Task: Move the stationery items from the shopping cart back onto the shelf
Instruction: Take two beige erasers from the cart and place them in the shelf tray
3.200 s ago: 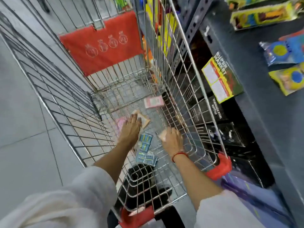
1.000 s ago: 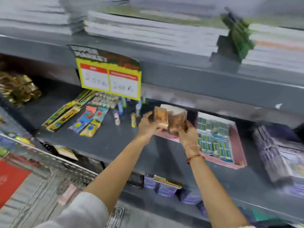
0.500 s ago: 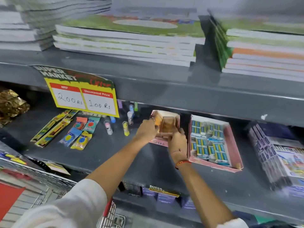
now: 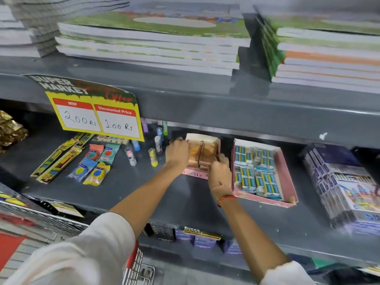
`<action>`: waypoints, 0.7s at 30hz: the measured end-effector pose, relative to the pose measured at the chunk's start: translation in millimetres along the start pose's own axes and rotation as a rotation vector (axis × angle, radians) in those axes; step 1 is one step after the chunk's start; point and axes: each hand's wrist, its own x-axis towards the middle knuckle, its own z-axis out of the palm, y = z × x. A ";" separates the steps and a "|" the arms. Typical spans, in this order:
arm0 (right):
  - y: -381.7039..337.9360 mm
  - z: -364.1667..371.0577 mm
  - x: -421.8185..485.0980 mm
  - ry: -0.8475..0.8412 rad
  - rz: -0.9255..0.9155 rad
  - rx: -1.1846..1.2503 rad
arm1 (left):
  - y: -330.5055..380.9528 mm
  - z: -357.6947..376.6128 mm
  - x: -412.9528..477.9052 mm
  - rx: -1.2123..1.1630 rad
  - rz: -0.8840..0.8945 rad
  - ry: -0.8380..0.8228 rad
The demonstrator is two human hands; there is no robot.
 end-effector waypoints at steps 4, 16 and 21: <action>0.3 -4.0 0.6 0.027 -0.088 -0.118 | -13.5 0.8 -5.0 -0.048 0.141 -0.094; 7.1 2.9 9.9 0.088 -0.291 -0.231 | -36.3 4.0 -23.0 0.164 0.316 -0.040; -2.8 21.8 5.0 0.179 -0.352 -0.173 | -65.0 20.2 -54.6 -0.071 0.220 0.133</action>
